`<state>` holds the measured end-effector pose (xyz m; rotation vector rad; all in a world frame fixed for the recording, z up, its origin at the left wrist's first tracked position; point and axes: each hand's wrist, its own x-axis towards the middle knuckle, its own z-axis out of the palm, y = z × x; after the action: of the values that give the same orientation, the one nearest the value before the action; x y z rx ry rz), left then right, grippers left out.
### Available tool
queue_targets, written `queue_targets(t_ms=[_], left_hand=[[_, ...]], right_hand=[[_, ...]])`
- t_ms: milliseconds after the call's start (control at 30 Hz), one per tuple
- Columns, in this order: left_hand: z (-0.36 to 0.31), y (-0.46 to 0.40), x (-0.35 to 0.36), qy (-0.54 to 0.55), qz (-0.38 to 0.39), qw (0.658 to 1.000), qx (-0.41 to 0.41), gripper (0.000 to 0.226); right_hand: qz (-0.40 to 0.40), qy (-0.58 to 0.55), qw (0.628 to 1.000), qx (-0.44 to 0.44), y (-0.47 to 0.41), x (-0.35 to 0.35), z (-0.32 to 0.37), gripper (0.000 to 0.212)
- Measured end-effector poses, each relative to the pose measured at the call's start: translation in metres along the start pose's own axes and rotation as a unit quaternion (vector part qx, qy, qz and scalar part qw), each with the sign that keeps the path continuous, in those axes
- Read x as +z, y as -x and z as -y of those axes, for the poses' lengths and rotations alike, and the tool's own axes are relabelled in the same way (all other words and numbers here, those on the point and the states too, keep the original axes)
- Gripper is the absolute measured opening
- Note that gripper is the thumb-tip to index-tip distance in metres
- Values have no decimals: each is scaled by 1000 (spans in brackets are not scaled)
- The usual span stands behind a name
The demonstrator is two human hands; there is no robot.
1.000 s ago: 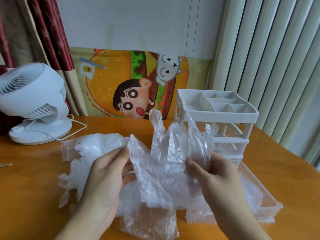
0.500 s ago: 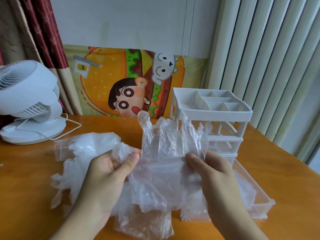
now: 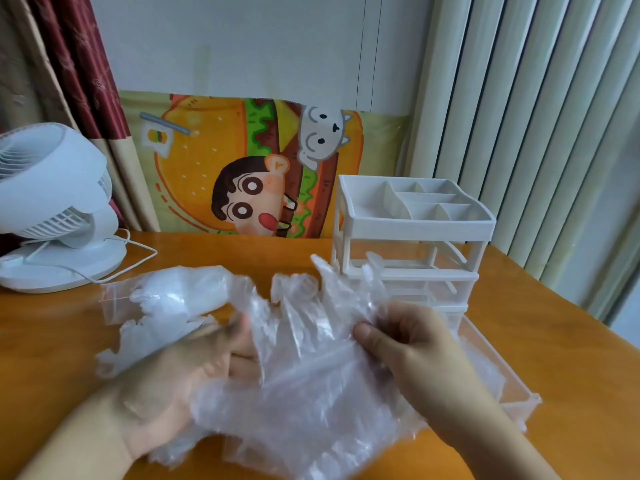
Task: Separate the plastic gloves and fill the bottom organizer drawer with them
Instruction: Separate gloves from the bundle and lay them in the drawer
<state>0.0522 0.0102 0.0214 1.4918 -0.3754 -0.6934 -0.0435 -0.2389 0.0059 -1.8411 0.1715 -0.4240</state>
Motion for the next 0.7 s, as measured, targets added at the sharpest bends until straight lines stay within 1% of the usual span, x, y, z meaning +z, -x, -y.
queue_targets(t_ms=[67,100,133,167,200,233,267,300,367,400,467,500,533,567,633,667,700], left_hand=[[0,1,10,-94,-11,995,-19,115],[2,1,15,-122,6,992,-29,102],[0,3,24,-123,7,992,-38,70],[-1,3,30,-106,19,993,-46,51],[-2,3,34,-90,18,995,-51,39],[-1,1,34,-68,14,996,-56,35],[0,0,33,-51,-2,997,-60,38],[2,-4,31,-32,-18,998,-57,46],[6,-8,29,-7,-65,997,-40,71],[7,-8,30,6,-78,997,-24,70],[7,-6,33,25,-118,993,7,48],[6,-6,33,26,-134,991,11,44],[2,-5,33,27,-137,990,12,50],[2,-4,31,13,-120,993,7,59],[6,-4,29,-47,-42,998,-14,80],[8,-3,28,-60,-17,998,-26,87],[7,-3,31,-54,-18,998,-40,83]], right_hand=[[30,28,999,8,1,2,0,24],[39,34,999,11,2,2,1,24],[44,39,998,12,2,1,2,24],[46,45,998,12,3,0,4,24],[47,51,998,12,3,-1,5,24],[46,56,997,11,3,-2,5,25],[46,59,997,11,3,-2,5,26],[45,58,997,11,3,-2,5,27],[44,51,998,14,3,-2,5,31],[41,46,998,15,2,-2,5,32],[34,39,999,12,2,-2,4,30],[32,33,999,11,1,-2,3,28],[31,29,999,11,1,-2,2,26],[31,28,999,13,0,-2,1,25],[33,36,999,16,1,-3,1,25],[36,42,998,19,1,-3,1,26],[37,47,998,21,1,-3,2,27]])
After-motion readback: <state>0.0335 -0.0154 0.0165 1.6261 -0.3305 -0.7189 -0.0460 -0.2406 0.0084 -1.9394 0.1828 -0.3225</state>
